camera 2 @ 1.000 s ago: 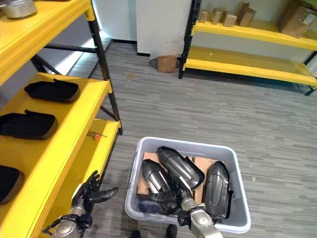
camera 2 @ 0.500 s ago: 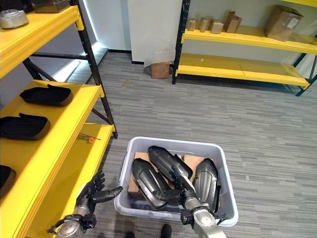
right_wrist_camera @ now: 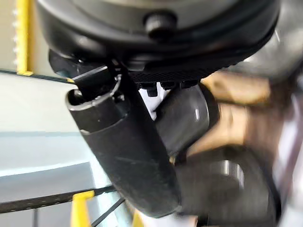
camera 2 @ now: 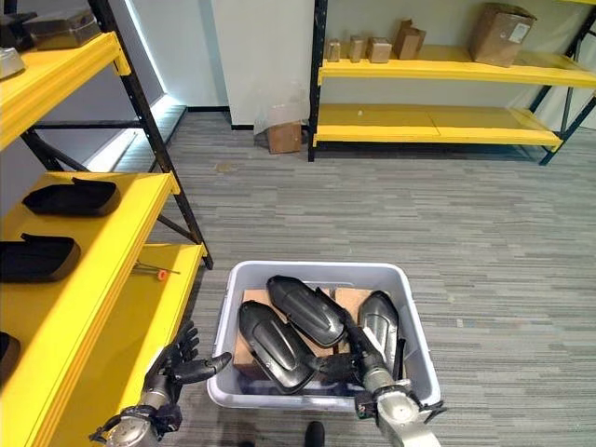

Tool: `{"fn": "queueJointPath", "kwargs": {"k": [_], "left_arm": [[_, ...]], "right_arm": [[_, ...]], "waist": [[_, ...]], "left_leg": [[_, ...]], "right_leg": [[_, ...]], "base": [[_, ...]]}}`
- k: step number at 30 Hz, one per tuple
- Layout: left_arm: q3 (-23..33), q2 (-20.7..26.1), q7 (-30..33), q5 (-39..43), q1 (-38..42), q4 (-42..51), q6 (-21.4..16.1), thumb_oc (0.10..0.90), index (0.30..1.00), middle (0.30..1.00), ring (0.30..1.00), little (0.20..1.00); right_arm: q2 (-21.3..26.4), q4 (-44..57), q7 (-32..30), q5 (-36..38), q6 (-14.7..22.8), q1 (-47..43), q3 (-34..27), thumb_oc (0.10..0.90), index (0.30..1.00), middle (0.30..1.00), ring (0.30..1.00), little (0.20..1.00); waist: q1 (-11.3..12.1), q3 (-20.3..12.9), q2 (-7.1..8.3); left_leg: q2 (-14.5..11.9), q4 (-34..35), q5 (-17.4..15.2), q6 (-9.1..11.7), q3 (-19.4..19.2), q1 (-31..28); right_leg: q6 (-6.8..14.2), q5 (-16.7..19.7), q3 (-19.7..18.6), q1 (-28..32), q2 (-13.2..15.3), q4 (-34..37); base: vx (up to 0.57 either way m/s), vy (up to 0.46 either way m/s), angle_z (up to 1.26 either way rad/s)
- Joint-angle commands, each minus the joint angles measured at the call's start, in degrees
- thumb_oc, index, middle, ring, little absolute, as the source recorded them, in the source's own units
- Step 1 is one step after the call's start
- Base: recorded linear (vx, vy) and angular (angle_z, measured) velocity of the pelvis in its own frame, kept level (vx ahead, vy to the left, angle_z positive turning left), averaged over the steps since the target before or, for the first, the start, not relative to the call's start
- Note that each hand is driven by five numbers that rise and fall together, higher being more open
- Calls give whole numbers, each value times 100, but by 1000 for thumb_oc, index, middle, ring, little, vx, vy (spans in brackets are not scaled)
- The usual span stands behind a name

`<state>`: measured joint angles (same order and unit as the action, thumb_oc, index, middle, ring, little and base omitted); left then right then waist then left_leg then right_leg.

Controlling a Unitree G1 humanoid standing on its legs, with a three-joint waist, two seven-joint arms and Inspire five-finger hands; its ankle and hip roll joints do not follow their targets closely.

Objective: Move parts from the plastic box to the shelf.

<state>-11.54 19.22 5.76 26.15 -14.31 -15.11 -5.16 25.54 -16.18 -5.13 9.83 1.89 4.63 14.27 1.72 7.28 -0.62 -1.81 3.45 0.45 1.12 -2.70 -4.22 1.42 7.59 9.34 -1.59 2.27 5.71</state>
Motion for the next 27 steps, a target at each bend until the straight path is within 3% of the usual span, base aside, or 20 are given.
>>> {"fn": "queueJointPath", "kwargs": {"k": [1,4,7,14,16,27], "left_arm": [[63,180,-102,-88,513,309,-631,900,1000,1000,1000,1000],[50,184,-114,-82,533,312,-642,900,1000,1000,1000,1000],[9,255,-139,-117,595,406,-736,900,1000,1000,1000,1000],[-25,291,-102,-122,681,442,-816,900,1000,1000,1000,1000],[-88,367,-48,-135,779,450,-870,900,1000,1000,1000,1000],[-143,333,67,-152,994,384,-881,900,1000,1000,1000,1000]], "right_arm": [[381,258,-394,-867,756,-805,-315,900,1000,1000,1000,1000],[467,265,-436,-1017,758,-882,-325,900,1000,1000,1000,1000],[1074,245,-688,-2045,763,-1353,-321,900,1000,1000,1000,1000],[1835,261,-983,-3585,556,-1809,-156,900,1000,1000,1000,1000],[2422,249,-1012,-4597,408,-2221,202,900,1000,1000,1000,1000],[2981,258,-923,-5779,193,-2853,896,900,1000,1000,1000,1000]], "waist": [[-22,-6,-24],[-23,26,-34],[-29,293,-101],[-40,632,-158],[-41,890,-231],[-80,1259,-347]], "left_leg": [[-546,90,240,366,47,223],[-546,89,249,369,38,256],[-562,109,344,409,-41,537],[-549,103,419,433,-70,759],[-537,115,486,457,-99,906],[-513,147,589,495,-197,1132]], "right_leg": [[535,-437,68,316,403,-71],[538,-424,63,281,405,-71],[560,-328,25,-54,433,-71],[565,-268,-5,-307,461,-78],[561,-231,-24,-511,508,-164],[566,-207,-116,-881,550,-315]], "base": [[-13,-7,-12],[-24,-11,-4],[-90,-18,-7],[-63,-9,-4],[-118,7,-4],[-55,-2,-2]]}}
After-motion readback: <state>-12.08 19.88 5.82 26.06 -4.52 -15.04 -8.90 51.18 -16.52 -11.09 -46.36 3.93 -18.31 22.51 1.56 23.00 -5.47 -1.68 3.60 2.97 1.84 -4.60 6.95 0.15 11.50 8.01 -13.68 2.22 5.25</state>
